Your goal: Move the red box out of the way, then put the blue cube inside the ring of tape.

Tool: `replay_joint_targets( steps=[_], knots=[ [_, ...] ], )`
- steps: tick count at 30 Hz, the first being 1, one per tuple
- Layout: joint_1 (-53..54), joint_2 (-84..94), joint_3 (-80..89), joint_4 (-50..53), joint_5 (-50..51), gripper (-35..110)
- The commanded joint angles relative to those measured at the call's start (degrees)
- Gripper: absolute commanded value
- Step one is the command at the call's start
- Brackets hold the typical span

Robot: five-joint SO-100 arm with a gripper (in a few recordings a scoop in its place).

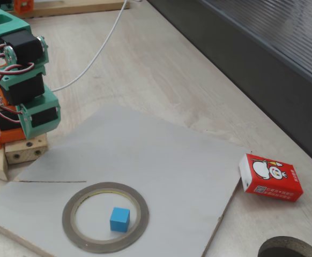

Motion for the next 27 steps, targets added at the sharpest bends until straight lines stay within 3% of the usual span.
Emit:
replay_joint_targets(
  steps=[1, 27],
  knots=[
    [0.18, 0.53, 0.97, 0.18, 0.79, 0],
    [0.7, 0.53, 0.97, 0.18, 0.88, 0]
  ],
)
